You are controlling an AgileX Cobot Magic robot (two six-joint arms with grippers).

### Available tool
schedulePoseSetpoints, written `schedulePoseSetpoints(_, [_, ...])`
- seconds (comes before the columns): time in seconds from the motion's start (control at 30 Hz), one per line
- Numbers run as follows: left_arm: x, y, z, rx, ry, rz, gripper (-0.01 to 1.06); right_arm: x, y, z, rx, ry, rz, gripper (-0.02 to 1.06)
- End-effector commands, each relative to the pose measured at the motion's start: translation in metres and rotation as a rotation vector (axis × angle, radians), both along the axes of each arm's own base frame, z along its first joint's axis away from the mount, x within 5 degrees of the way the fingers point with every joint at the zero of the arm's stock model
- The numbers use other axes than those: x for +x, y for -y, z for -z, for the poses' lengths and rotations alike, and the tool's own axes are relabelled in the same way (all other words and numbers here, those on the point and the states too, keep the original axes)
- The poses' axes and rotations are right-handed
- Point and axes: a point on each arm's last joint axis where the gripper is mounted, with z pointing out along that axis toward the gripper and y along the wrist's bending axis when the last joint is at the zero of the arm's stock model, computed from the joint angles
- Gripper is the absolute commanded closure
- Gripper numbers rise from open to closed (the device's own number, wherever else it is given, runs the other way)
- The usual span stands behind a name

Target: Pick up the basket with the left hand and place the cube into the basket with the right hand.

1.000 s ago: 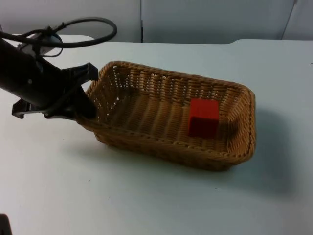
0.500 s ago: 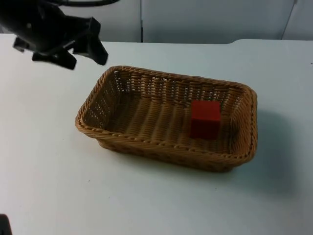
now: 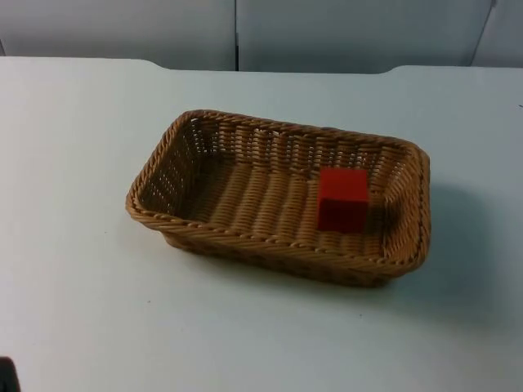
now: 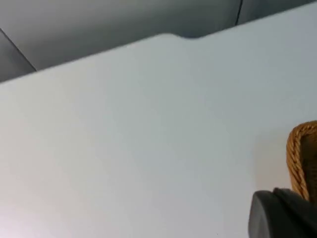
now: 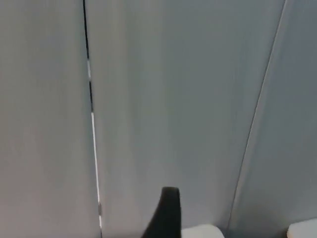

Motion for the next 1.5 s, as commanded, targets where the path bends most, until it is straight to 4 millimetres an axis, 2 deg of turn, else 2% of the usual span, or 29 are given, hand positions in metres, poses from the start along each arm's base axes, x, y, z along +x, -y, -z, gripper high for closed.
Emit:
schedulePoseSetpoints(0.0, [-0.041,-0.005,-0.024,-0.025,0.073,-0.012,1.05,-0.047,-0.007,-0.007,0.005,0.101,-0.029,0.34])
schedulePoseSetpoints(0.1, [-0.103,-0.013,-0.038,-0.069,0.173,-0.013,1.05,-0.097,-0.016,0.004,0.011,0.156,-0.079,0.56])
schedulePoseSetpoints(0.13, [-0.13,-0.016,-0.04,-0.082,0.217,-0.012,1.05,-0.11,-0.017,0.013,0.012,0.154,-0.079,0.66])
schedulePoseSetpoints(0.17, [-0.148,-0.019,-0.035,-0.089,0.231,-0.011,1.05,-0.12,-0.018,0.025,0.014,0.141,-0.076,0.77])
schedulePoseSetpoints(0.2, [-0.148,-0.019,-0.035,-0.089,0.231,-0.011,1.05,-0.12,-0.018,0.025,0.014,0.141,-0.076,0.77])
schedulePoseSetpoints(0.3, [-0.202,-0.026,-0.024,-0.126,0.311,-0.025,1.05,-0.138,-0.019,0.069,0.046,0.079,-0.063,1.05])
schedulePoseSetpoints(0.37, [-0.229,-0.03,-0.017,-0.15,0.359,-0.033,1.05,-0.141,-0.02,0.101,0.056,0.031,-0.066,1.05])
schedulePoseSetpoints(0.4, [-0.229,-0.03,-0.017,-0.15,0.359,-0.033,1.05,-0.141,-0.02,0.101,0.056,0.031,-0.066,1.05])
schedulePoseSetpoints(0.53, [-0.269,-0.035,0.005,-0.138,0.319,-0.026,1.05,-0.134,-0.024,0.175,0.094,-0.105,-0.112,1.05])
schedulePoseSetpoints(0.57, [-0.274,-0.036,0.011,-0.131,0.292,-0.026,1.05,-0.131,-0.027,0.195,0.1,-0.146,-0.147,1.05])
schedulePoseSetpoints(0.6, [-0.274,-0.036,0.011,-0.131,0.292,-0.026,1.05,-0.131,-0.027,0.195,0.1,-0.146,-0.147,1.05])
schedulePoseSetpoints(0.73, [-0.289,-0.038,0.035,-0.109,0.191,-0.023,1.05,-0.122,-0.042,0.259,0.071,-0.265,-0.341,1.05])
schedulePoseSetpoints(0.77, [-0.289,-0.038,0.035,-0.109,0.191,-0.023,1.05,-0.122,-0.042,0.259,0.071,-0.265,-0.341,1.05])
schedulePoseSetpoints(0.93, [-0.298,-0.038,0.063,-0.129,0.176,-0.015,1.05,-0.114,-0.044,0.316,0.095,-0.355,-0.425,1.05])
schedulePoseSetpoints(1.27, [-0.325,-0.041,0.068,-0.158,0.319,0.0,1.05,-0.11,-0.04,0.333,0.031,-0.396,-0.491,1.05])
schedulePoseSetpoints(1.47, [-0.328,-0.042,0.075,-0.149,0.309,0.0,1.05,-0.108,-0.035,0.334,-0.015,-0.4,-0.494,1.05])
